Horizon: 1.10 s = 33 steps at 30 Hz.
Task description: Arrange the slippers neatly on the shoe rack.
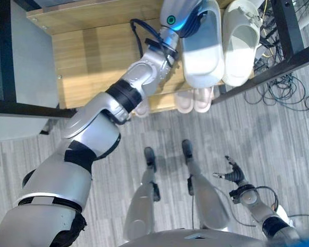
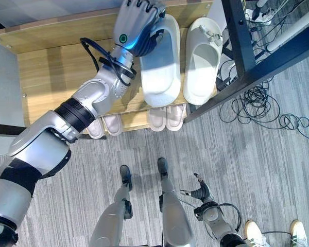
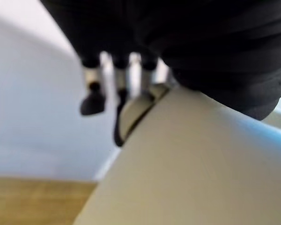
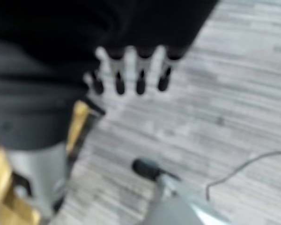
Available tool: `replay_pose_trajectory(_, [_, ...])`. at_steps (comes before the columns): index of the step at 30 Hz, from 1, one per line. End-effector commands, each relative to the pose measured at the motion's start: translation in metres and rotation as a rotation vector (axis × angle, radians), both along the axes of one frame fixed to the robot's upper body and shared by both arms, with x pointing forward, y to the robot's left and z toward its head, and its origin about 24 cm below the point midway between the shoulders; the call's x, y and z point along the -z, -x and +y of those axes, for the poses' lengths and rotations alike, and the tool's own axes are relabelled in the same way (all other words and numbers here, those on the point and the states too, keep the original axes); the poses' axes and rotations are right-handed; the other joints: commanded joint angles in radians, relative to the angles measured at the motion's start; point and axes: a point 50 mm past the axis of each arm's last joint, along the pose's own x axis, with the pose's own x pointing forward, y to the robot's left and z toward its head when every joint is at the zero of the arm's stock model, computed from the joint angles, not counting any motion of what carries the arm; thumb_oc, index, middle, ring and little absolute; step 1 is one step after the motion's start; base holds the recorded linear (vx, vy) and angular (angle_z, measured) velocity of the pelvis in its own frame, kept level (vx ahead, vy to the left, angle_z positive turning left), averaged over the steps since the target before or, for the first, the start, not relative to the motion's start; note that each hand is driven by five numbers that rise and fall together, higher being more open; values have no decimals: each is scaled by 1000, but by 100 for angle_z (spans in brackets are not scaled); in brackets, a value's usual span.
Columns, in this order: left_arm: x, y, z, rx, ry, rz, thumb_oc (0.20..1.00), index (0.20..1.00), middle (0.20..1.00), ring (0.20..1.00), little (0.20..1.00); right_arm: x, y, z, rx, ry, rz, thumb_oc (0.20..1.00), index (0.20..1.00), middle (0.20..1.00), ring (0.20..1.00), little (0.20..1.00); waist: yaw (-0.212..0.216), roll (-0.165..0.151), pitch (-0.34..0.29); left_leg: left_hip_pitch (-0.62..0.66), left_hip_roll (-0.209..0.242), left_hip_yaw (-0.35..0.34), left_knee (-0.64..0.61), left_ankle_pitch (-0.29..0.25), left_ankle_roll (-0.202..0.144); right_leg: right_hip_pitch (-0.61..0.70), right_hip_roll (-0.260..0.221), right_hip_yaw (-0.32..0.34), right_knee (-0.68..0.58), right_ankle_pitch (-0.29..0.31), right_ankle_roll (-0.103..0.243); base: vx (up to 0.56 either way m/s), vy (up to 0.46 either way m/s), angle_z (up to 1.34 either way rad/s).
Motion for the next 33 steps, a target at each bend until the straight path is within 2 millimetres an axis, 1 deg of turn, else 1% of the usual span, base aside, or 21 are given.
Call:
replay_pose_trajectory(1, [-61,10,-3,-16,67,-169,200,200,200,200,200,-13,-11,-11,3,37,-68,1000,1000,1000,1000,1000,2,-21,17,-14,6,-126,5,-82,-47,49,-76,-2,19,-121,111,0,0,0])
replay_pose_trajectory(4, [-68,7,-2,-58,53,-176,200,200,200,200,200,-15,-16,-12,4,43,-79,1000,1000,1000,1000,1000,-2,-24,14,-24,8,-124,5,-81,-46,37,-74,0,16,-114,112,17,-6,-4])
replay_pose_trajectory(9, [-72,3,5,-109,39,-176,200,200,200,200,200,-14,-15,-15,14,48,-74,1000,1000,1000,1000,1000,-6,-24,9,-35,9,-122,5,-79,-48,26,-73,-2,14,-113,112,18,0,-7])
replay_pose_trajectory(14, [-73,1,3,-150,29,-182,200,200,200,200,200,-15,-16,-15,13,48,-80,1000,1000,1000,1000,1000,-8,-27,5,-43,9,-127,5,-79,-48,20,-72,-9,13,-112,112,4,0,-1])
replay_pose_trajectory(15, [-74,0,3,-163,35,-179,545,545,545,545,545,-15,-18,-15,10,46,-83,1000,1000,1000,1000,1000,-9,-30,6,-47,9,-129,5,-78,-49,17,-71,-9,13,-111,112,3,-3,3])
replay_pose_trajectory(16, [-74,0,3,-162,36,-179,1000,1000,1000,1000,1000,-15,-18,-15,11,46,-83,1000,1000,1000,1000,1000,-9,-30,5,-48,9,-129,5,-78,-49,16,-71,-10,13,-111,112,10,-1,4])
replay_pose_trajectory(21, [-70,-3,2,-159,67,-143,1000,1000,1000,1000,1000,-16,-19,-13,3,40,-86,1000,1000,1000,1000,1000,-11,-34,10,-50,8,-128,5,-77,-49,14,-72,-12,14,-110,111,2,0,1])
replay_pose_trajectory(24, [-66,-2,-2,-117,112,-106,1000,1000,1000,1000,1000,-16,-19,-11,-1,35,-85,1000,1000,1000,1000,1000,-10,-34,13,-50,7,-125,5,-76,-49,15,-72,-13,15,-111,110,0,0,0])
replay_pose_trajectory(28, [-63,-2,-7,-74,132,-70,1000,1000,1000,1000,1000,-14,-18,-11,0,34,-78,1000,1000,1000,1000,1000,-10,-34,13,-47,5,-125,5,-78,-48,16,-72,-13,22,-113,109,0,0,0])
replay_pose_trajectory(30, [-62,0,-11,-37,157,-45,1000,1000,1000,1000,1000,-14,-17,-11,7,35,-72,1000,1000,1000,1000,1000,-7,-33,12,-46,4,-124,5,-77,-48,17,-73,-15,22,-113,110,0,0,0])
replay_pose_trajectory(33, [-52,-1,-17,92,278,93,1000,1000,1000,1000,1000,-11,-15,-12,23,32,-52,1000,1000,1000,1000,1000,-2,-26,13,-40,1,-121,5,-74,-47,20,-74,-16,25,-116,109,0,0,0])
